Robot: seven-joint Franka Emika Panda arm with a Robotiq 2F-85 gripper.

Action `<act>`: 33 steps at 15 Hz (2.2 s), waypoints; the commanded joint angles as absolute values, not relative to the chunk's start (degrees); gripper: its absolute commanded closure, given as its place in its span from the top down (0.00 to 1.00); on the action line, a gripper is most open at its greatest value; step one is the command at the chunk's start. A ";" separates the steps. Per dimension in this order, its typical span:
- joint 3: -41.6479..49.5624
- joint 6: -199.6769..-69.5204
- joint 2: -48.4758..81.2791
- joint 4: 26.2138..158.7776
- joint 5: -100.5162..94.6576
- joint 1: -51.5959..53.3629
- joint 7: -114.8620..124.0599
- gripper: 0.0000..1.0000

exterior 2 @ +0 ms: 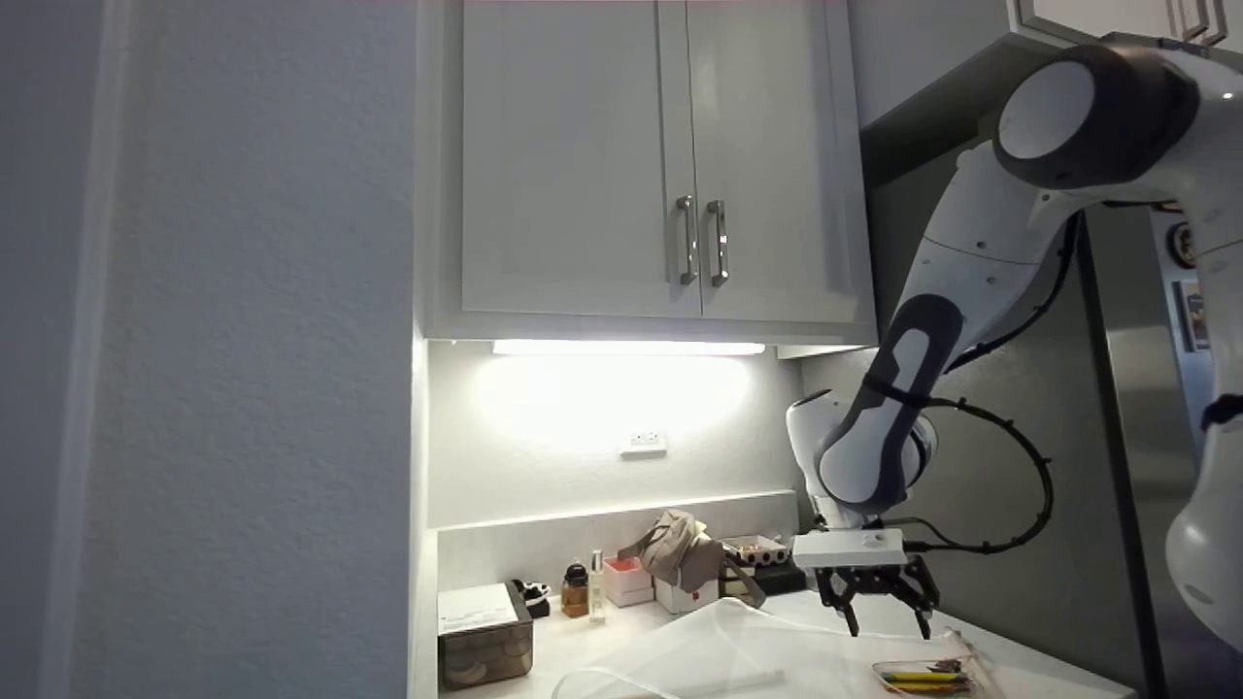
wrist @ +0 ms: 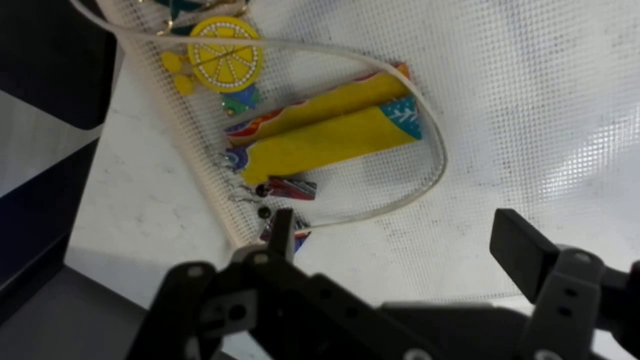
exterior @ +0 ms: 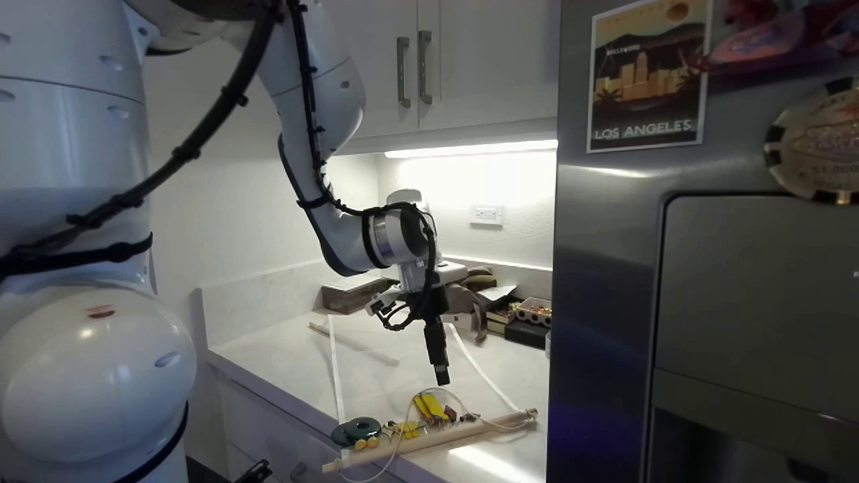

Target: Take the bottle on the counter, put it in the kitchen cabinet and close it, then take the blind on the counter and hang it to the wall

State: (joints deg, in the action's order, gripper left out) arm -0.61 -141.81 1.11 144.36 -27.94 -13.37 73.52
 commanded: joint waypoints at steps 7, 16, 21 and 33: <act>4.32 -140.98 7.60 139.68 -22.23 -4.97 71.78 1.00; 6.46 -141.59 8.41 139.94 -21.76 -4.09 71.52 1.00; 6.68 -145.50 8.73 140.33 -22.44 -3.62 70.21 1.00; 8.48 -150.93 9.97 140.74 -22.18 -3.61 66.03 0.60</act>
State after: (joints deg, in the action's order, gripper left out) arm 6.89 -149.53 9.45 140.60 -23.20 -3.93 68.74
